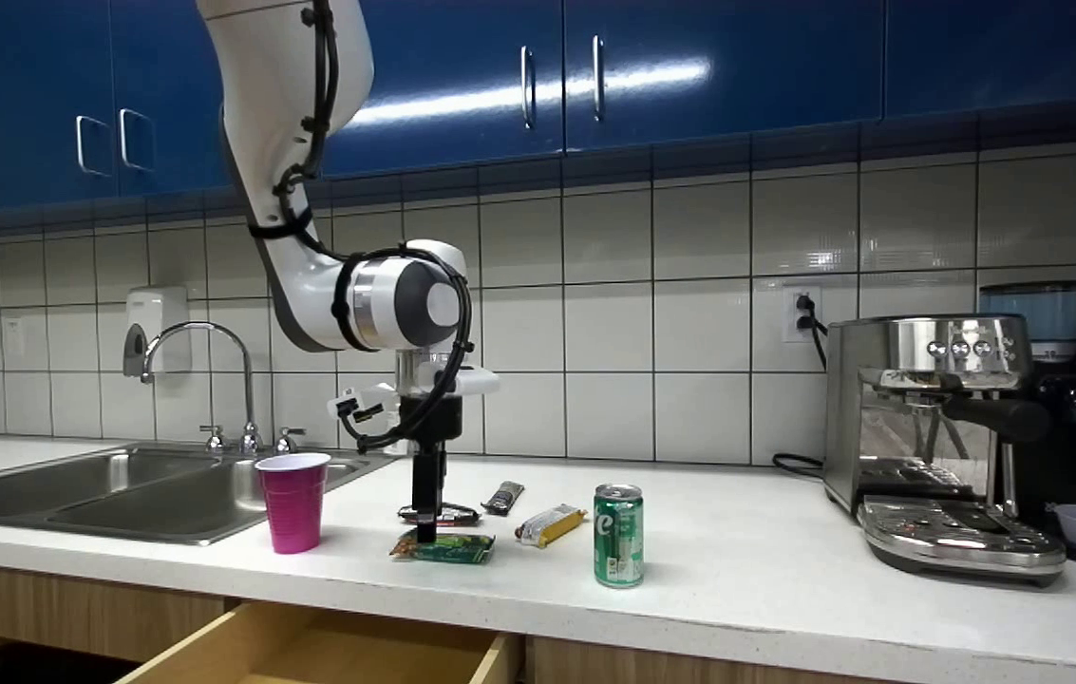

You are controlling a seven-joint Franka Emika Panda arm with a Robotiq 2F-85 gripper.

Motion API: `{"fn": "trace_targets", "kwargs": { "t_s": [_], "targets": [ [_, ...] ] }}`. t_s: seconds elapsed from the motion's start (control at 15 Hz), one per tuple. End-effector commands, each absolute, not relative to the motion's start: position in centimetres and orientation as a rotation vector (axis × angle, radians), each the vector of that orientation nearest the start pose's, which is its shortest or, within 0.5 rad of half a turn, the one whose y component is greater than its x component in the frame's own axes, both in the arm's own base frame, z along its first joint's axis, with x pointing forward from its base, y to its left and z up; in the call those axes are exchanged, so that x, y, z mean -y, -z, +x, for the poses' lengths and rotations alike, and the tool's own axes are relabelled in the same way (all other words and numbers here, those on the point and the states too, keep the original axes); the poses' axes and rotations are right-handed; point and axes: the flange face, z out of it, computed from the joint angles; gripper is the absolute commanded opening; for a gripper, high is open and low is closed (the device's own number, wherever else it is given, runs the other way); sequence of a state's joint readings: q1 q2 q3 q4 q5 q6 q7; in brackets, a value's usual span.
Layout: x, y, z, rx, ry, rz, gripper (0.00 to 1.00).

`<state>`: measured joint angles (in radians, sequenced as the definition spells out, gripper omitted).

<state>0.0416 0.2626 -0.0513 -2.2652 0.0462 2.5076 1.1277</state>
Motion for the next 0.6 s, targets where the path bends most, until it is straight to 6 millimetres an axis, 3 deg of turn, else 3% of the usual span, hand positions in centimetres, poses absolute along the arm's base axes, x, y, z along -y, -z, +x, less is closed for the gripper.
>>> {"fn": "trace_targets", "kwargs": {
  "t_s": [0.0,0.53],
  "targets": [
    [0.2,-23.5,55.3,-1.822,-0.035,-2.567,1.00],
    [0.2,-21.8,57.0,-1.905,-0.035,-2.515,1.00]
  ]
}}
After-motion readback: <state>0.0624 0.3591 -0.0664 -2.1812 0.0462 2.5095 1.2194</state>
